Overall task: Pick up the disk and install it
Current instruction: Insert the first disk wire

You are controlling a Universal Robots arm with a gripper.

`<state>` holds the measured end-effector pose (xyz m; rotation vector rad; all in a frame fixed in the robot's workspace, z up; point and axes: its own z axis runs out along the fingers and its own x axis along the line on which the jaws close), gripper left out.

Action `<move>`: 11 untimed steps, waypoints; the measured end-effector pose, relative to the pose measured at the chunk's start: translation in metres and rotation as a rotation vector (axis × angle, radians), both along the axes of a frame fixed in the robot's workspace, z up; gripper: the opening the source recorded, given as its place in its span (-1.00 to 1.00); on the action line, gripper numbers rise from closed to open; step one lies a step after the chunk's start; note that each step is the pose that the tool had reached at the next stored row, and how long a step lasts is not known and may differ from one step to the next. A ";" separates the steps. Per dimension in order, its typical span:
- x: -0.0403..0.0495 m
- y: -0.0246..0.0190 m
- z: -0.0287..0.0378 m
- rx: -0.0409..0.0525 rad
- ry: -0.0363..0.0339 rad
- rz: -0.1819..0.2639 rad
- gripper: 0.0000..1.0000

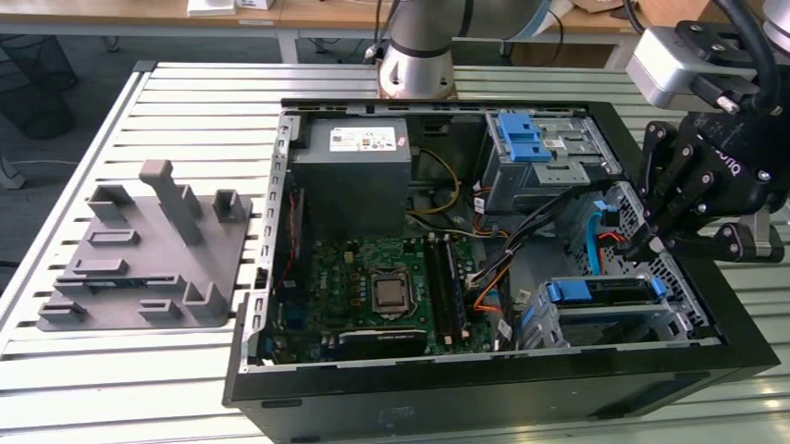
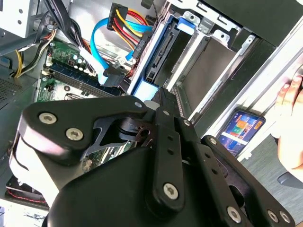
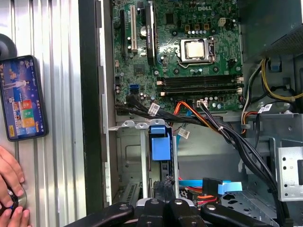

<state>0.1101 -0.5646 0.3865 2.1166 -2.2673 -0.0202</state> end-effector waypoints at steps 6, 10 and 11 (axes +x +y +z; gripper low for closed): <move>0.0067 0.0043 -0.0012 -0.0001 0.0000 0.000 -0.79; 0.0138 0.0120 -0.0052 0.0001 0.0000 0.000 -0.79; 0.0149 0.0142 -0.0061 -0.0002 0.0000 0.000 -0.79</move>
